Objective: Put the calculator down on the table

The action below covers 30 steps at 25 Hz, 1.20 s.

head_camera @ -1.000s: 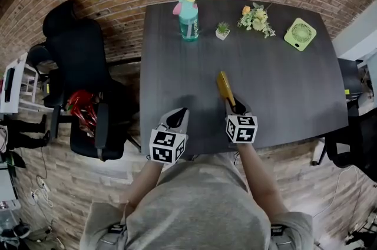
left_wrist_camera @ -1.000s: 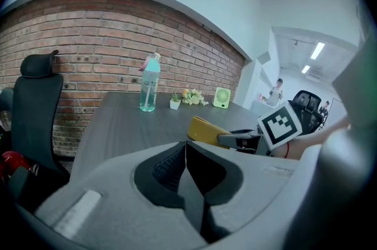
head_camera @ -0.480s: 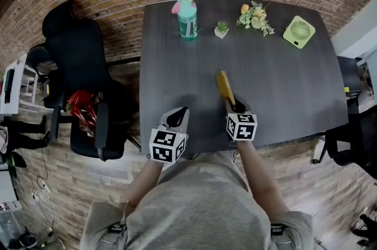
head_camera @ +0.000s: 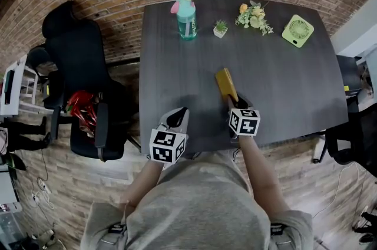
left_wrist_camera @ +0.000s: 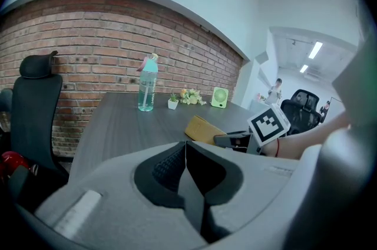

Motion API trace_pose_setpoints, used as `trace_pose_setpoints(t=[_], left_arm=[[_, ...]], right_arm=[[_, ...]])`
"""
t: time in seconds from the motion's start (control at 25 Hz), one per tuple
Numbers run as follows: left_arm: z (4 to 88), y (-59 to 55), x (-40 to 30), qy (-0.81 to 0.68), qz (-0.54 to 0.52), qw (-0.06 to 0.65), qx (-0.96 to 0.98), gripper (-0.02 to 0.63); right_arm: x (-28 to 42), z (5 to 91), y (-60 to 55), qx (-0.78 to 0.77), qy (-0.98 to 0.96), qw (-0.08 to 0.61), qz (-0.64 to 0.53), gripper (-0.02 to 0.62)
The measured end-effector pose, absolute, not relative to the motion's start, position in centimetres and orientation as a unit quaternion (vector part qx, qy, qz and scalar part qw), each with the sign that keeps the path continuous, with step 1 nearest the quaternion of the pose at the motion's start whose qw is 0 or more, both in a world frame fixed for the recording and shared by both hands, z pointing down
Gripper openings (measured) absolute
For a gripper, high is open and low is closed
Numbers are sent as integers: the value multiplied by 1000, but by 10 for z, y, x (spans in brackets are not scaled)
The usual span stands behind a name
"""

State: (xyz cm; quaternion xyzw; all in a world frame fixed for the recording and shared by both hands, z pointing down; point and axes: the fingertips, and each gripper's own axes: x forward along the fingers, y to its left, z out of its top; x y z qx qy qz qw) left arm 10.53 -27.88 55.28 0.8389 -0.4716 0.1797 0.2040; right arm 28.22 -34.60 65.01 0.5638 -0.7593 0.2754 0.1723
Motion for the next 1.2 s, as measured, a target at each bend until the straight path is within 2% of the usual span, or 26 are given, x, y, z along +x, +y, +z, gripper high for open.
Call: trace_pose_setpoints(t=[1.2], left_arm=[[549, -277, 112, -468, 176, 198, 843, 18]], right_arm=[[312, 667, -354, 585, -734, 144, 314, 176]])
